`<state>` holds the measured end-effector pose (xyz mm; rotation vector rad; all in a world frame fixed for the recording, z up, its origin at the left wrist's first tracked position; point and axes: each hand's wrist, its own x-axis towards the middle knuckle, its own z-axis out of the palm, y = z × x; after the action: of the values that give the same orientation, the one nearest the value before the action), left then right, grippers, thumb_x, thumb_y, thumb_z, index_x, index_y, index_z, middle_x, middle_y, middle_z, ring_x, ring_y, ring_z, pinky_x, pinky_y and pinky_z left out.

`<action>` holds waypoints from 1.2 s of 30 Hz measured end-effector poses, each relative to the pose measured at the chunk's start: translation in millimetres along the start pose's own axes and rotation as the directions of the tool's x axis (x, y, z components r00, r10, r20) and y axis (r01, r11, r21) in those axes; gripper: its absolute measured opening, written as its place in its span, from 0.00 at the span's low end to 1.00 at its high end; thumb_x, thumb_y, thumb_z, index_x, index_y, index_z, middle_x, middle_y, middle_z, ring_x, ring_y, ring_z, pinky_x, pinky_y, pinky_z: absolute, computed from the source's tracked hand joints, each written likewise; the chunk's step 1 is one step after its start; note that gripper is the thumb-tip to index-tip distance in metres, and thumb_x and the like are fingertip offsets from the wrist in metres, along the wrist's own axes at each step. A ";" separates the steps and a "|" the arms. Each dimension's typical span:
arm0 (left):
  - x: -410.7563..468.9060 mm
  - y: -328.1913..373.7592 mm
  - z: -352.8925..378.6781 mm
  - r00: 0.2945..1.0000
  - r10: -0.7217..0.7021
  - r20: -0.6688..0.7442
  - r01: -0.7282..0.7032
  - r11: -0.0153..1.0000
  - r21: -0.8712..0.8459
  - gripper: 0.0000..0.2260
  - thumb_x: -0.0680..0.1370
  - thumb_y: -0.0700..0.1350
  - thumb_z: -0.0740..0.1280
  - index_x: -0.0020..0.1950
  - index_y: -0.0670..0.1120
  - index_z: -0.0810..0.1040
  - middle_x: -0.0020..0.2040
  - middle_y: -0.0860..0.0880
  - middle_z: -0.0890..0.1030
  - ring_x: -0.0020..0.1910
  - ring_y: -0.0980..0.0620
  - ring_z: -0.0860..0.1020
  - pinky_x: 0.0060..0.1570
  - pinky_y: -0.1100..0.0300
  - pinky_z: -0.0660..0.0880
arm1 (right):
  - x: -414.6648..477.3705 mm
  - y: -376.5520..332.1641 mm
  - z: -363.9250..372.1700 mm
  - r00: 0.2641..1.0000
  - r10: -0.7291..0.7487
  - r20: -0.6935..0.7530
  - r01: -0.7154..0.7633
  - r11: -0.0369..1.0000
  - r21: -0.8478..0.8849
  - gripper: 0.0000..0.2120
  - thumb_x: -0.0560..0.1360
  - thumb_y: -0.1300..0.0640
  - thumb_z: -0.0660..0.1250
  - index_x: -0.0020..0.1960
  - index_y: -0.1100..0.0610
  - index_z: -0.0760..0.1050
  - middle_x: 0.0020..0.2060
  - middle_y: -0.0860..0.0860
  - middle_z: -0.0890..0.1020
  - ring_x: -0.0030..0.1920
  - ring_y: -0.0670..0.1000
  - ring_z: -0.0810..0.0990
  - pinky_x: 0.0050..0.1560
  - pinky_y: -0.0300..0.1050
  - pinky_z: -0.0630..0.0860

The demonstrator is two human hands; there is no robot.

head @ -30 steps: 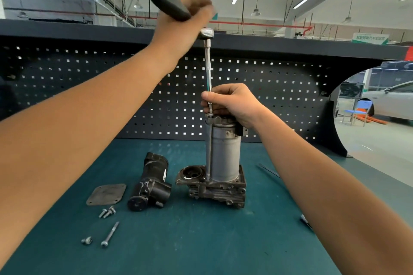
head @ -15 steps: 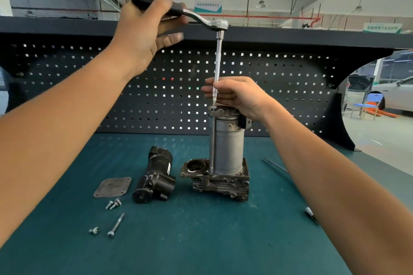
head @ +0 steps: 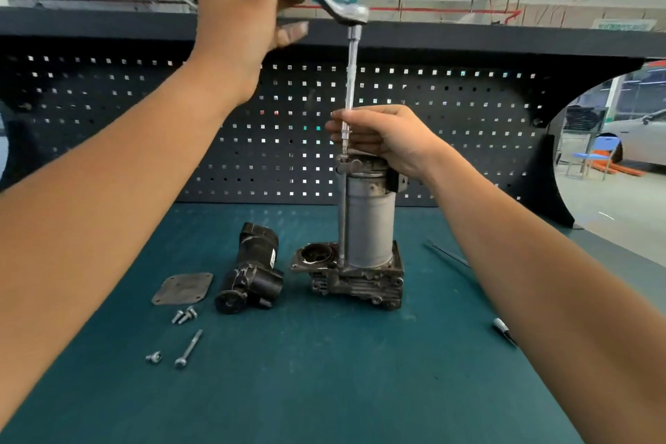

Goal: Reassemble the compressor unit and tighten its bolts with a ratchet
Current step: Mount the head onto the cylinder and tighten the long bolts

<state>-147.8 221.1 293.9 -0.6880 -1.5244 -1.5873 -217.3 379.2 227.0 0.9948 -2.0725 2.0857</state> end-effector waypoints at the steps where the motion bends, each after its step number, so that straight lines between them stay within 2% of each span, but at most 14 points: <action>1: 5.2 -5.0 -3.3 0.992 -0.115 -0.059 0.107 0.986 -0.125 0.03 0.79 0.43 0.60 0.47 0.44 0.70 0.45 0.50 0.77 0.48 0.53 0.80 0.41 0.60 0.78 | -0.4 -0.9 -0.6 1.000 0.011 0.021 -0.011 1.000 -0.002 0.05 0.75 0.64 0.64 0.48 0.61 0.79 0.41 0.49 0.85 0.39 0.46 0.83 0.43 0.38 0.80; 5: 11.0 -12.5 -9.0 0.956 -0.288 -0.061 0.257 0.916 -0.309 0.03 0.79 0.43 0.59 0.48 0.44 0.68 0.46 0.49 0.77 0.46 0.53 0.79 0.44 0.56 0.79 | -3.4 0.8 0.5 1.000 0.006 0.012 -0.006 1.000 0.013 0.05 0.75 0.66 0.65 0.47 0.62 0.78 0.34 0.50 0.85 0.35 0.46 0.83 0.37 0.39 0.81; 8: -2.9 0.2 10.7 0.991 0.129 -0.028 -0.124 0.982 0.142 0.06 0.78 0.45 0.61 0.43 0.44 0.71 0.40 0.52 0.76 0.41 0.59 0.77 0.42 0.62 0.77 | -2.9 2.9 0.4 0.999 -0.026 -0.033 0.026 1.000 0.009 0.03 0.73 0.66 0.67 0.46 0.63 0.79 0.33 0.51 0.84 0.34 0.46 0.82 0.34 0.39 0.80; 10: -10.6 8.0 25.2 0.837 0.520 0.168 -0.539 0.733 0.415 0.12 0.77 0.44 0.62 0.37 0.38 0.74 0.33 0.50 0.76 0.33 0.59 0.73 0.40 0.63 0.71 | -1.8 3.2 0.4 0.998 -0.039 -0.042 0.039 0.999 -0.003 0.02 0.73 0.66 0.68 0.45 0.62 0.80 0.34 0.51 0.84 0.33 0.46 0.82 0.34 0.39 0.79; 12: -13.7 11.0 33.0 0.732 0.618 0.287 -0.673 0.591 0.445 0.14 0.77 0.43 0.61 0.35 0.37 0.75 0.31 0.43 0.78 0.30 0.55 0.73 0.39 0.59 0.70 | -1.2 3.6 -0.2 0.998 -0.034 -0.045 0.034 0.999 0.002 0.01 0.72 0.65 0.69 0.42 0.61 0.80 0.33 0.52 0.84 0.32 0.47 0.82 0.34 0.40 0.79; 16: -4.5 4.3 20.7 0.980 0.188 -0.067 -0.186 0.982 0.030 0.09 0.79 0.43 0.60 0.39 0.46 0.72 0.34 0.55 0.78 0.33 0.59 0.76 0.37 0.61 0.76 | 1.3 1.7 -1.8 1.000 -0.012 0.002 0.012 1.000 -0.024 0.03 0.75 0.60 0.66 0.46 0.58 0.79 0.37 0.49 0.85 0.37 0.46 0.82 0.43 0.38 0.79; 19: 12.7 -15.4 2.9 0.941 -0.300 -0.159 0.174 0.829 -0.532 0.08 0.80 0.44 0.56 0.50 0.40 0.69 0.38 0.47 0.78 0.35 0.52 0.78 0.34 0.61 0.75 | 0.4 0.1 -1.1 0.998 0.005 0.063 -0.003 0.999 -0.041 0.07 0.78 0.60 0.61 0.50 0.56 0.78 0.40 0.48 0.85 0.41 0.45 0.83 0.45 0.37 0.79; 21: 18.5 -24.8 -4.9 0.899 -0.417 -0.133 0.230 0.707 -0.669 0.09 0.80 0.46 0.55 0.54 0.41 0.67 0.39 0.47 0.77 0.38 0.51 0.78 0.34 0.60 0.76 | -0.5 1.3 0.4 0.998 -0.005 0.064 0.009 0.998 -0.060 0.07 0.78 0.61 0.61 0.48 0.57 0.78 0.35 0.49 0.85 0.37 0.45 0.83 0.40 0.37 0.80; 24: 13.7 -26.5 -3.2 0.927 -0.342 -0.157 0.200 0.801 -0.565 0.05 0.80 0.44 0.56 0.52 0.44 0.67 0.41 0.49 0.78 0.45 0.53 0.79 0.40 0.58 0.76 | 0.9 2.7 0.2 1.000 -0.018 0.004 0.019 0.998 -0.067 0.06 0.77 0.60 0.64 0.45 0.59 0.79 0.33 0.50 0.84 0.33 0.46 0.83 0.39 0.39 0.81; 27: 1.2 -10.7 7.3 0.987 -0.007 -0.161 -0.023 0.982 -0.186 0.05 0.80 0.42 0.57 0.45 0.46 0.68 0.41 0.50 0.77 0.44 0.54 0.77 0.40 0.59 0.76 | 3.7 3.0 1.5 0.999 -0.031 -0.035 0.029 0.999 -0.041 0.04 0.75 0.61 0.67 0.44 0.60 0.80 0.33 0.52 0.84 0.32 0.48 0.83 0.38 0.41 0.81; 29: -4.2 -3.9 9.5 0.915 0.402 -0.031 -0.393 0.907 0.149 0.06 0.79 0.42 0.59 0.42 0.44 0.70 0.38 0.46 0.76 0.39 0.48 0.76 0.41 0.54 0.75 | 4.5 4.5 3.5 0.997 -0.054 -0.049 0.050 0.996 -0.078 0.04 0.74 0.60 0.68 0.43 0.59 0.80 0.33 0.52 0.84 0.32 0.49 0.83 0.39 0.42 0.81; 31: -6.0 -5.1 8.9 0.805 0.578 0.136 -0.593 0.768 0.243 0.06 0.79 0.41 0.59 0.46 0.40 0.73 0.38 0.42 0.77 0.39 0.48 0.78 0.42 0.55 0.76 | 4.1 5.2 3.6 0.996 -0.084 -0.033 0.078 0.988 -0.136 0.05 0.74 0.57 0.68 0.42 0.58 0.80 0.33 0.51 0.84 0.34 0.48 0.83 0.41 0.43 0.80; 33: -6.6 -3.9 7.0 0.898 0.438 0.053 -0.441 0.889 0.125 0.06 0.80 0.41 0.58 0.46 0.41 0.72 0.41 0.46 0.78 0.42 0.54 0.79 0.42 0.58 0.77 | 2.8 4.0 2.8 0.998 -0.070 -0.007 0.068 0.989 -0.128 0.07 0.75 0.56 0.67 0.43 0.59 0.80 0.34 0.50 0.84 0.35 0.48 0.83 0.42 0.42 0.80; 36: 4.7 -10.4 6.1 0.987 -0.029 -0.161 -0.012 0.969 -0.247 0.07 0.81 0.41 0.56 0.44 0.45 0.69 0.40 0.49 0.79 0.40 0.55 0.80 0.40 0.59 0.76 | 1.0 1.3 0.5 1.000 -0.013 0.018 0.015 0.992 -0.126 0.06 0.76 0.56 0.65 0.47 0.58 0.79 0.41 0.51 0.85 0.42 0.48 0.83 0.47 0.39 0.80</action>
<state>-159.9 225.6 292.9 -0.6688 -1.2244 -1.8133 -218.5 378.3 226.2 1.0087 -2.1675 1.9185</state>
